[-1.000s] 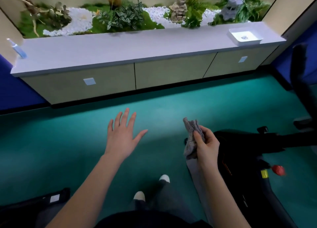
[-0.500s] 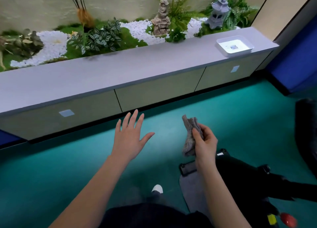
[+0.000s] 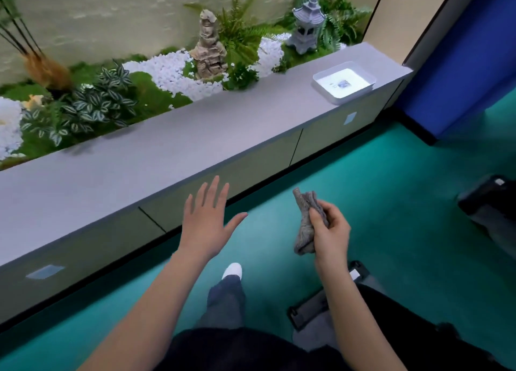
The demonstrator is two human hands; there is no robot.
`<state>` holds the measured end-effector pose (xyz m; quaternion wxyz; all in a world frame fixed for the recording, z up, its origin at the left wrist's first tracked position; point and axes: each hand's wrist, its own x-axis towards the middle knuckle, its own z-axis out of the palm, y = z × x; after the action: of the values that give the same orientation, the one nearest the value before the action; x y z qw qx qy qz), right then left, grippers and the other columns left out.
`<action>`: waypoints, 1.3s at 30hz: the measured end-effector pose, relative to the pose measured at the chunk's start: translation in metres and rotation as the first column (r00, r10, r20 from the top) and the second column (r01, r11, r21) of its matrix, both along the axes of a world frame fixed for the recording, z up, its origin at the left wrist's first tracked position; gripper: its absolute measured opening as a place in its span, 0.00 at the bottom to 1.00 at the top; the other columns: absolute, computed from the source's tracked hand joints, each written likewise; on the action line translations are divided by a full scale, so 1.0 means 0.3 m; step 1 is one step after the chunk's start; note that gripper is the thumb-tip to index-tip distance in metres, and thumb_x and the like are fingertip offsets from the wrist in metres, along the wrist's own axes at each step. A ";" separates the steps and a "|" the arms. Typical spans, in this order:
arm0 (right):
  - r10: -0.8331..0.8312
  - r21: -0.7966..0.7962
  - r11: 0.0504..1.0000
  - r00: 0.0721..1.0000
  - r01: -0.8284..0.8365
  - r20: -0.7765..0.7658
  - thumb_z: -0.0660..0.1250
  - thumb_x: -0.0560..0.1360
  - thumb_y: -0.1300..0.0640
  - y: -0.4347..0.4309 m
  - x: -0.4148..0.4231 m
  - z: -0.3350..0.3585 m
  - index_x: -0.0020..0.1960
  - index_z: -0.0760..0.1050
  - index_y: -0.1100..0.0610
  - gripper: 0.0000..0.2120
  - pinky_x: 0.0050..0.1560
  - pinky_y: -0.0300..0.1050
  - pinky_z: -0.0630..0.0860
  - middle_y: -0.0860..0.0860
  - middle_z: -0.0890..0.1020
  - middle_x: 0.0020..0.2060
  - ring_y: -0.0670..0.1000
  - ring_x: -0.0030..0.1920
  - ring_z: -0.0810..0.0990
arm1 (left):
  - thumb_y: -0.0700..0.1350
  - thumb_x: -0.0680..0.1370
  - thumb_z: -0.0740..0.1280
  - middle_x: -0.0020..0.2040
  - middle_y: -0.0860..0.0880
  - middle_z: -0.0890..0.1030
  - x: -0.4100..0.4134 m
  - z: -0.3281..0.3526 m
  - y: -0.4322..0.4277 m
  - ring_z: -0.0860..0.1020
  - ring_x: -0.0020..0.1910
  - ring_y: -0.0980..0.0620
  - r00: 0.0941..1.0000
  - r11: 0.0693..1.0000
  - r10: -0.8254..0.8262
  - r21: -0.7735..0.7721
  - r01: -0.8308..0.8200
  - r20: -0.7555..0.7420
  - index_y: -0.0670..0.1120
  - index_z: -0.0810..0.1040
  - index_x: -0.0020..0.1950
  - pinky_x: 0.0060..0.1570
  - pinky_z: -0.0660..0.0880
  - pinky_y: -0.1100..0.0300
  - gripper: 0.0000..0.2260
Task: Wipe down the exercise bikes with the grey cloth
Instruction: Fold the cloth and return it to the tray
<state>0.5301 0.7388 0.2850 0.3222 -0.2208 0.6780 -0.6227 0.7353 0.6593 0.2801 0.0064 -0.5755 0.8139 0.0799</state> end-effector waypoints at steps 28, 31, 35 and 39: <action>-0.437 0.023 0.899 0.899 0.438 -0.023 0.65 0.75 0.68 -0.713 -1.083 0.060 0.48 0.77 0.54 0.10 0.52 0.41 0.74 0.50 0.81 0.45 0.46 0.45 0.79 | 0.70 0.72 0.36 0.78 0.49 0.48 -1.221 0.017 -0.992 0.48 0.76 0.47 0.925 0.925 -0.381 0.008 0.381 -0.003 0.52 0.50 0.77 0.73 0.49 0.47 0.38; -0.431 0.031 0.901 0.902 0.432 -0.029 0.65 0.75 0.68 -0.750 -1.229 0.075 0.49 0.77 0.55 0.09 0.54 0.44 0.74 0.50 0.81 0.46 0.49 0.47 0.79 | 0.70 0.71 0.34 0.78 0.50 0.47 -1.397 0.033 -1.033 0.46 0.76 0.48 0.909 0.909 -0.418 -0.006 0.418 -0.001 0.52 0.48 0.77 0.74 0.47 0.47 0.38; -0.428 0.033 0.903 0.903 0.429 -0.028 0.65 0.75 0.68 -0.824 -1.386 0.080 0.48 0.77 0.54 0.09 0.54 0.43 0.75 0.49 0.81 0.45 0.48 0.47 0.79 | 0.69 0.71 0.35 0.78 0.50 0.46 -1.557 0.037 -1.109 0.44 0.76 0.48 0.898 0.898 -0.440 -0.004 0.440 0.015 0.51 0.47 0.77 0.74 0.45 0.49 0.38; -0.385 0.030 0.922 0.923 0.385 -0.016 0.65 0.75 0.68 -0.955 -1.530 0.074 0.49 0.77 0.57 0.08 0.55 0.43 0.74 0.48 0.81 0.45 0.48 0.47 0.79 | 0.70 0.72 0.36 0.78 0.49 0.48 -1.671 0.019 -1.218 0.46 0.76 0.47 0.915 0.915 -0.402 -0.011 0.403 0.014 0.51 0.50 0.77 0.74 0.44 0.49 0.38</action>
<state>0.0710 0.4522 0.3071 0.1940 -0.0811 0.7199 -0.6615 0.2339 0.2940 0.2858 0.0233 -0.3963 0.9153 0.0679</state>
